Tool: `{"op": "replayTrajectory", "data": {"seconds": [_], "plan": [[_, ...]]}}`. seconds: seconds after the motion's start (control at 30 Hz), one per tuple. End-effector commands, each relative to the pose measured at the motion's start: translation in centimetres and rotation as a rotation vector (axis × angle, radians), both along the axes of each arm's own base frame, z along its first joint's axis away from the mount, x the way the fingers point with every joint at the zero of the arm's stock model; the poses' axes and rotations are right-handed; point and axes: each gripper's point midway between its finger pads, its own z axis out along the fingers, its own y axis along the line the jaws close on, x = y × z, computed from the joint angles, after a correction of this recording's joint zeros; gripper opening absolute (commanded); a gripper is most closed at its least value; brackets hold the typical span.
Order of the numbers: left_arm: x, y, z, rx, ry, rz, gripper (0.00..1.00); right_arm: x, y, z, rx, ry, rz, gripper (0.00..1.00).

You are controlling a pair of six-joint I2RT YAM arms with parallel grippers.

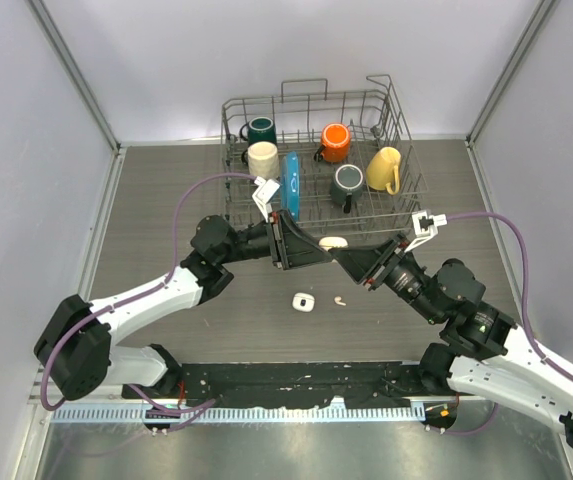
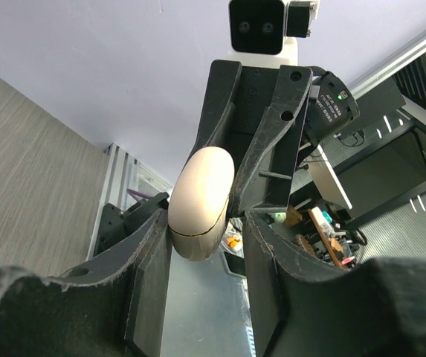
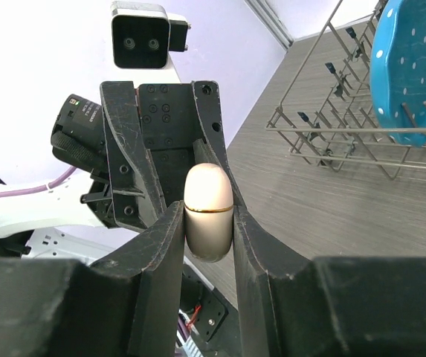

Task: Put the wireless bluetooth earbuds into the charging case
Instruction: Pick up the charging case at the center of the board.

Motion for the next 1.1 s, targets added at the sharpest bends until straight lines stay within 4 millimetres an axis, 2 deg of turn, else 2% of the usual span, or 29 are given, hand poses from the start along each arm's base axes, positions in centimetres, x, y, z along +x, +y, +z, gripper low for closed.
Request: {"op": "replayTrajectory", "data": {"seconds": [0.0,0.13,0.27,0.43,0.47,0.57,0.63,0.67,0.73,0.8,0.9,0.93,1.0,1.03,1.07], "plan": [[-0.3,0.2,2.6,-0.066,-0.077,0.001,0.44,0.0,-0.4,2.0,0.068,-0.04,-0.011,0.01],[-0.3,0.2,2.5,-0.066,-0.075,0.003,0.38,0.0,-0.5,2.0,0.072,-0.038,-0.018,0.01],[-0.3,0.2,2.4,-0.065,-0.075,0.005,0.18,0.0,-0.5,1.9,0.07,-0.038,-0.015,0.01],[-0.1,0.2,2.7,-0.073,-0.076,0.018,0.18,-0.1,0.0,1.5,0.052,-0.03,0.002,0.01],[-0.1,0.3,2.7,-0.075,-0.076,0.02,0.25,-0.2,0.1,1.6,0.051,-0.032,0.01,0.01],[0.1,0.3,2.9,-0.079,-0.078,0.029,0.28,-0.1,0.3,1.3,0.04,-0.025,0.014,0.01],[0.1,0.3,2.9,-0.08,-0.084,0.034,0.2,-0.1,0.4,1.2,0.036,-0.021,0.017,0.02],[0.0,0.4,3.1,-0.084,-0.088,0.034,0.11,-0.1,0.4,1.2,0.036,-0.021,0.018,0.03],[0.1,0.4,3.1,-0.084,-0.093,0.044,0.0,-0.1,0.5,1.1,0.032,-0.019,0.018,0.05],[0.2,0.4,2.9,-0.079,-0.091,0.048,0.0,0.0,0.4,0.9,0.028,-0.017,0.012,0.11],[0.3,0.4,2.6,-0.067,-0.113,0.062,0.0,0.0,0.3,1.0,0.035,-0.01,0.007,0.3],[0.4,0.3,2.5,-0.064,-0.118,0.065,0.0,0.2,0.2,1.2,0.04,-0.01,-0.007,0.43],[0.5,0.5,2.1,-0.045,-0.141,0.085,0.0,0.2,0.0,0.9,0.023,0.008,-0.011,0.53],[0.6,0.6,1.9,-0.037,-0.144,0.096,0.0,0.3,-0.1,1.0,0.022,0.009,-0.02,0.61],[0.8,0.6,1.4,-0.011,-0.137,0.104,0.0,0.3,-0.3,1.5,0.029,0.004,-0.023,0.65]]}}
